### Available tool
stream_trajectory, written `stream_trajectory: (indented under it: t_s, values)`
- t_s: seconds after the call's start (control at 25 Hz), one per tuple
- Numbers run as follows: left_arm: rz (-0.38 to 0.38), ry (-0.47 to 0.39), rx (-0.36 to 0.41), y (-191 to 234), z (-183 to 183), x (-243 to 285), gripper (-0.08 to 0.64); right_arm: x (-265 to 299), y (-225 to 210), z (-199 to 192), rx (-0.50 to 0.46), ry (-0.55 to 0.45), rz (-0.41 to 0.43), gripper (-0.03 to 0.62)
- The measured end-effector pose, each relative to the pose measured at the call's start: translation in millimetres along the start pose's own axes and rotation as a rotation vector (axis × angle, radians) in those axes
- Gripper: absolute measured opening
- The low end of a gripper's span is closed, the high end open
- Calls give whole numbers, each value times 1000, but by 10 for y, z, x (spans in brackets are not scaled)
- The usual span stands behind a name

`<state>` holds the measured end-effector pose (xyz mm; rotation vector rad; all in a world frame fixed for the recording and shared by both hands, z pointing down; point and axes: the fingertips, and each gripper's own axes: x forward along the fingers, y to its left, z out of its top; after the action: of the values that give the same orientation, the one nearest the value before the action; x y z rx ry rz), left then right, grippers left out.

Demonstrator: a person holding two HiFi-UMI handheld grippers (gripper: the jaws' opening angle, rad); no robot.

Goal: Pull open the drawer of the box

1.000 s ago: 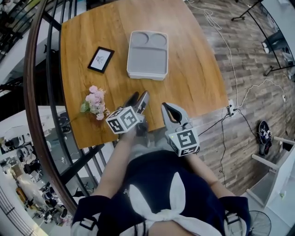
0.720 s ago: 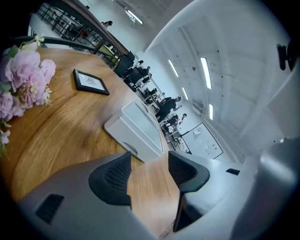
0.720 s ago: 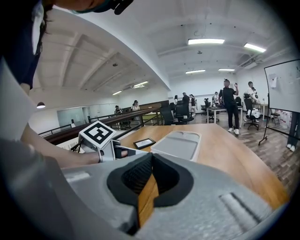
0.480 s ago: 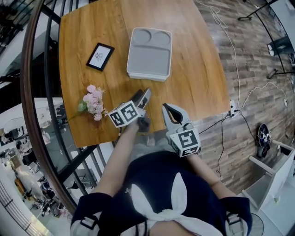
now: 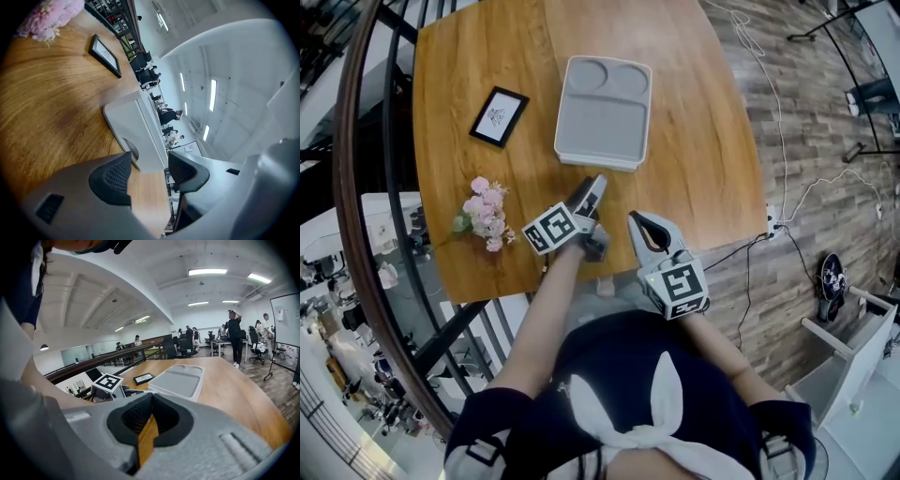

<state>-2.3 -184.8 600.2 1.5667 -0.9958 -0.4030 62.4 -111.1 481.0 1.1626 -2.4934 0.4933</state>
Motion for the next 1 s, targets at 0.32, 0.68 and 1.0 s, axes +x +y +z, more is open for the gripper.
stream_trajectory:
  t_s: [0.32, 0.68, 1.0]
  values:
    - [-100, -4, -62, 74, 17, 162, 242, 115, -76, -78, 15, 28, 6, -2]
    - [-151, -3, -82, 174, 91, 268, 241, 202, -121, -167, 19, 53, 2, -2]
    - [-199, -12, -136, 140, 147, 329, 236, 248, -156, -154, 26, 59, -5, -2]
